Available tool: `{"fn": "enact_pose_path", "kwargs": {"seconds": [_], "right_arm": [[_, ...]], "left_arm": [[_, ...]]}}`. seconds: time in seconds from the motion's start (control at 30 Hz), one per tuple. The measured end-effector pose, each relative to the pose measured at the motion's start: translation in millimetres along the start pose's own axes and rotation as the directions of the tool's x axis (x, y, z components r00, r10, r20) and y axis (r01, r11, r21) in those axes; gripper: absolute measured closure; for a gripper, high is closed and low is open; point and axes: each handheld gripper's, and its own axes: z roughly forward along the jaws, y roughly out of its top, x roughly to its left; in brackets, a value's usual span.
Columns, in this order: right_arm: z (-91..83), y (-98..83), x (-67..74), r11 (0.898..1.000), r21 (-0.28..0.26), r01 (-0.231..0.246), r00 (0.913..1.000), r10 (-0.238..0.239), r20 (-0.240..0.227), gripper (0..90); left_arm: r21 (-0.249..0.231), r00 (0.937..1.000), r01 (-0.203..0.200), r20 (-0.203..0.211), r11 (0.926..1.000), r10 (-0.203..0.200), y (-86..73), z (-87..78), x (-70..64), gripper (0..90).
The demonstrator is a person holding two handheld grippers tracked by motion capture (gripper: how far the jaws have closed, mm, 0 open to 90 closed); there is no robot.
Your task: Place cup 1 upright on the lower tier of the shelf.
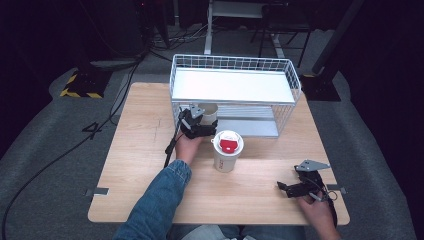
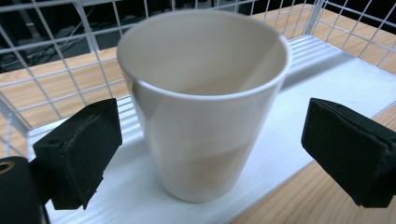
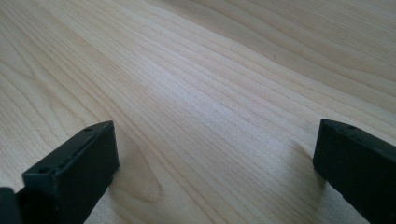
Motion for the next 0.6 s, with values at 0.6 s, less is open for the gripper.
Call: {"fn": "enact_pose_path", "kwargs": {"seconds": [0.6], "right_arm": [[0.2, 0.4, 0.2, 1.0, 0.001, 0.0, 1.0, 0.0, 0.002, 0.2]], "left_arm": [[-0.052, 0.9996, -0.008, 0.028, 0.9986, 0.01, -2.6, -65.7, -3.4, 5.6]]}}
